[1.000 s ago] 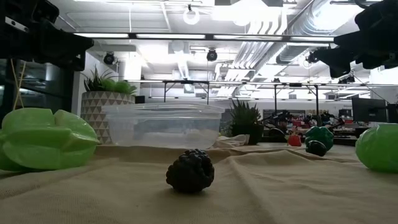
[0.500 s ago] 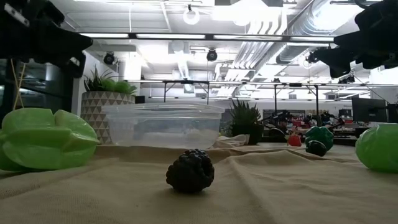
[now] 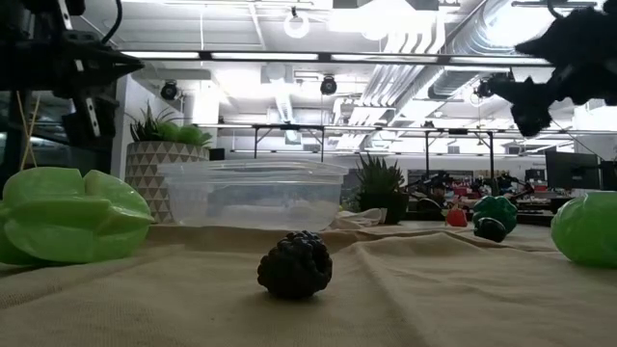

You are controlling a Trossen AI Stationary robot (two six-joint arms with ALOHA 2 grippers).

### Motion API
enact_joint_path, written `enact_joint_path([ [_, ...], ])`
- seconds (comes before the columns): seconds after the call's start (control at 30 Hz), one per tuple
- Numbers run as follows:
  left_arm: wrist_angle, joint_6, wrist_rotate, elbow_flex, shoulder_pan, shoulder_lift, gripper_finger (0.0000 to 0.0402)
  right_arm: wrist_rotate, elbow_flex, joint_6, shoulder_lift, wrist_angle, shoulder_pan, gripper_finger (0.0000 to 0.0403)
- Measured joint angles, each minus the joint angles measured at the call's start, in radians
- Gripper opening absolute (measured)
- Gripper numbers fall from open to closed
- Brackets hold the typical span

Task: Pick and placing Produce into tupperware
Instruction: Put the green bell pepper into transparent bin

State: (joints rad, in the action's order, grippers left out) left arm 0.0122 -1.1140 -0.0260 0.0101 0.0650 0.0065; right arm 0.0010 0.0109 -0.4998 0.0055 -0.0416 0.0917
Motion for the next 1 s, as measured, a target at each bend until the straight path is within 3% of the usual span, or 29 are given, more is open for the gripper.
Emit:
enact_joint_path([
  [0.13,0.001,-0.093,0.033,0.0,0.0,0.0,0.0001,0.008,0.0,-0.459,0.0,-0.04,0.0,0.0245],
  [0.37,0.01,-0.122,0.082,0.0,0.0,0.0,0.0001,0.235,0.0,-0.75,0.0,-0.036,0.0,0.0245],
  [0.47,0.011,-0.089,0.089,0.0,0.0,0.0,0.0001,0.348,0.0,-0.784,0.0,-0.037,0.0,0.0245],
  [0.63,0.013,-0.063,0.091,0.0,0.0,0.0,0.0001,0.433,0.0,-0.782,0.0,-0.024,0.0,0.0245],
  [1.0,0.013,-0.061,0.098,0.0,0.0,0.0,0.0001,0.435,0.0,-0.823,0.001,-0.028,0.0,0.0245],
])
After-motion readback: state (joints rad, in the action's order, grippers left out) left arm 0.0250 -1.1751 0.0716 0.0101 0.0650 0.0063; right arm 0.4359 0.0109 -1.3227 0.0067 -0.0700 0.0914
